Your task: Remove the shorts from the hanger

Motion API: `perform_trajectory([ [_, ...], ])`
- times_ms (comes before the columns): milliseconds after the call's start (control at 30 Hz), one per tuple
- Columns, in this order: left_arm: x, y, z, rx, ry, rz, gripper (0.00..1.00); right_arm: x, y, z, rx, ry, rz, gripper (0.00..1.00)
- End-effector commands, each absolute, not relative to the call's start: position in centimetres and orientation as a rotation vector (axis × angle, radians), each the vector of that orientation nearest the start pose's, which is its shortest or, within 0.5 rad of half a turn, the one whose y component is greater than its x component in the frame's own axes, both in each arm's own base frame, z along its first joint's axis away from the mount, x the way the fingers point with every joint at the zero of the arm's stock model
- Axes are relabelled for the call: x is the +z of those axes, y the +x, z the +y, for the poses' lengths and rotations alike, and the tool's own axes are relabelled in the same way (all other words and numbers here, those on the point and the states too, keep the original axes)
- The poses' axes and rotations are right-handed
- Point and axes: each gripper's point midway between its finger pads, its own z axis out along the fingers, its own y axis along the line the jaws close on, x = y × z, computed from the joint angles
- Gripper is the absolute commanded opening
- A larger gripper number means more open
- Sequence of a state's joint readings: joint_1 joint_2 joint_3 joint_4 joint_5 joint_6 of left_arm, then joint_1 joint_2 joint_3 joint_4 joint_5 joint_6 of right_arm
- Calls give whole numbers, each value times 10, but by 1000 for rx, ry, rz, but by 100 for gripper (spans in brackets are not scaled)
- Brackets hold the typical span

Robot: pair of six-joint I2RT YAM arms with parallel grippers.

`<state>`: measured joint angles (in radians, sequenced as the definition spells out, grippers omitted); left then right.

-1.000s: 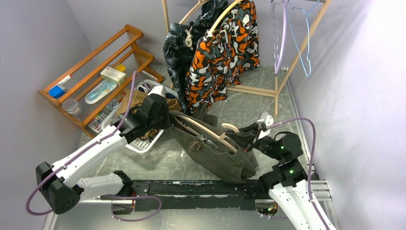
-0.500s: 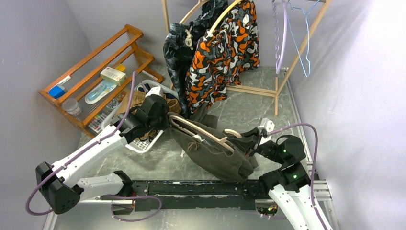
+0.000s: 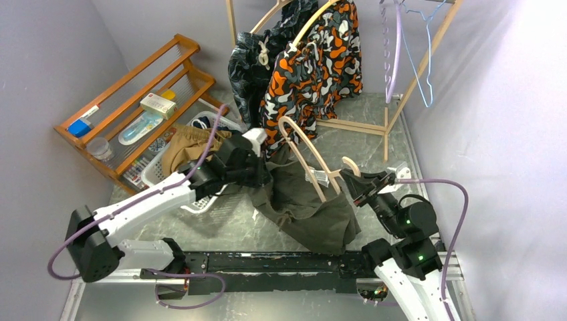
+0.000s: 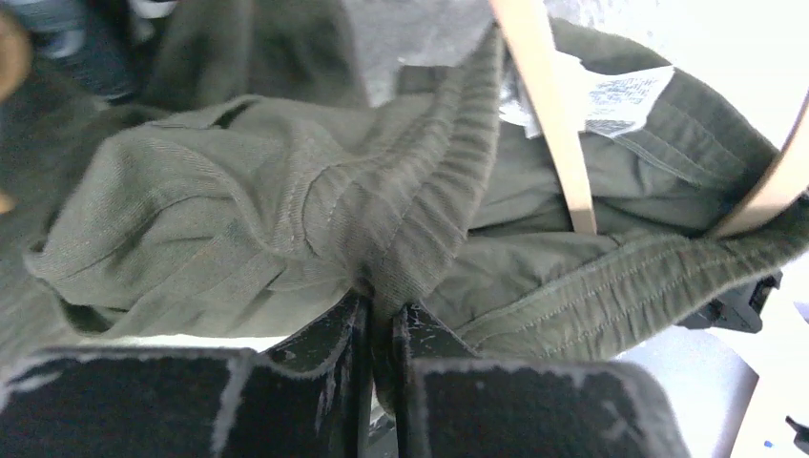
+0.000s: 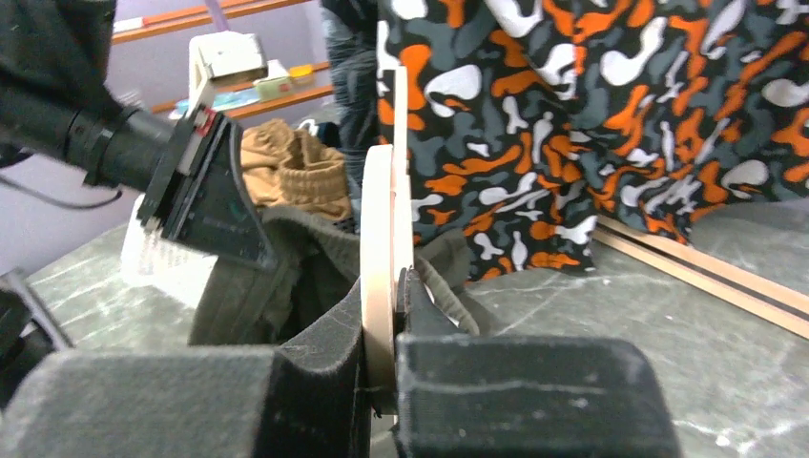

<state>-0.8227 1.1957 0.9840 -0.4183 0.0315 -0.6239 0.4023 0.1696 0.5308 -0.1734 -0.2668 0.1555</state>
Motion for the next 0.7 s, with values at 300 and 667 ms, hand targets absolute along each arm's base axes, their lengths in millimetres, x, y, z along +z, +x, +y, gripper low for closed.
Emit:
perform_trajectory([
  [300,192,222,-292,-775,162,2294,64,308,181,133,643,-395,1408,0],
  [667,260,211,-322,-1161,111,2083,71,298,179,175,889,-507,1443,0],
])
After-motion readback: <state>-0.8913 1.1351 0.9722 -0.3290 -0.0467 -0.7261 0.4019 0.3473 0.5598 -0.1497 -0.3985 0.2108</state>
